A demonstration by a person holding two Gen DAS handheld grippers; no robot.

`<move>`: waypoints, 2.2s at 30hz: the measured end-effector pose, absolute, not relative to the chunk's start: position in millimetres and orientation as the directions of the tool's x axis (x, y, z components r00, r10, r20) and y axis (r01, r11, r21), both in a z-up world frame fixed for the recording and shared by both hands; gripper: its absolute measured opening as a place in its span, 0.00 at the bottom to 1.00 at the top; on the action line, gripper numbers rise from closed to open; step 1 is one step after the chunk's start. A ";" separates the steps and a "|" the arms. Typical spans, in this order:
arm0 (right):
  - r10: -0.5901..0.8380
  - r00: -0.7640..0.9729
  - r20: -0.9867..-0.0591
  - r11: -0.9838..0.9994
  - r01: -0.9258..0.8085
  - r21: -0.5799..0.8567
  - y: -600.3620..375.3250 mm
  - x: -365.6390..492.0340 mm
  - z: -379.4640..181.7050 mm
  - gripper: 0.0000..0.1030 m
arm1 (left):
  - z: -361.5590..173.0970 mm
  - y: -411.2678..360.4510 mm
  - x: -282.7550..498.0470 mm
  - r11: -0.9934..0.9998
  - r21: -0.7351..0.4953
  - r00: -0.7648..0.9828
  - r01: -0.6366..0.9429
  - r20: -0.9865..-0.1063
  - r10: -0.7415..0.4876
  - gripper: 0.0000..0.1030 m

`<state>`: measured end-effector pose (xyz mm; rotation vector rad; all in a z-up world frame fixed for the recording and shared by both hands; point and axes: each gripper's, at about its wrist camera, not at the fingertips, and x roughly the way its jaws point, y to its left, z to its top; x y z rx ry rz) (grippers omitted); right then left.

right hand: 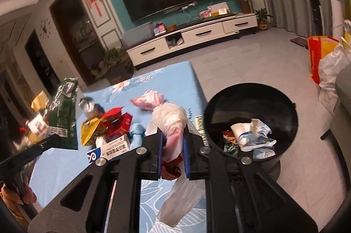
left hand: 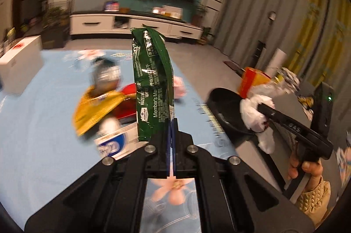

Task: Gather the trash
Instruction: 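Carry the wrapper and white bag over the bin and open both tools, then reach toward the medicine box with the left tool while the right tool grasps the blue cloth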

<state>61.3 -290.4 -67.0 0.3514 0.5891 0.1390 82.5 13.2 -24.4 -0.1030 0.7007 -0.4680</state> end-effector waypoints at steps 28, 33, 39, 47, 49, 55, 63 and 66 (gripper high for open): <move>0.032 0.821 -0.569 0.811 0.311 0.495 -412.9 106.4 -136.1 0.50 | -98.0 -224.5 199.1 0.719 -0.303 0.333 0.626 -0.729 -0.598 0.33; 0.045 0.809 -0.586 0.774 0.343 0.533 -419.9 106.9 -150.3 0.58 | -111.1 -216.3 210.8 0.753 -0.316 0.347 0.577 -0.739 -0.577 0.57; 0.069 0.816 -0.574 0.799 0.299 0.521 -402.0 83.6 -135.2 0.59 | -102.3 -178.5 189.3 0.762 -0.335 0.378 0.554 -0.714 -0.589 0.74; 0.178 0.775 -0.606 0.890 0.136 0.435 -330.9 54.3 -108.6 0.62 | -80.4 -100.2 125.8 0.824 -0.290 0.485 0.486 -0.695 -0.530 0.90; 0.211 0.763 -0.611 0.905 0.083 0.417 -309.1 49.1 -100.1 0.63 | -80.2 -72.0 110.0 0.860 -0.277 0.520 0.428 -0.703 -0.485 0.92; 0.282 0.742 -0.608 0.925 -0.042 0.379 -257.4 39.7 -77.2 0.63 | -75.4 6.5 73.3 0.921 -0.280 0.602 0.270 -0.697 -0.388 0.92; 0.367 0.719 -0.590 0.913 -0.159 0.375 -194.7 41.3 -49.7 0.63 | -50.4 74.2 22.0 0.939 -0.308 0.725 0.154 -0.611 -0.319 0.92; 0.387 0.714 -0.583 0.907 -0.183 0.378 -176.5 30.1 -47.4 0.63 | -45.2 85.3 5.8 0.936 -0.320 0.738 0.147 -0.594 -0.319 0.92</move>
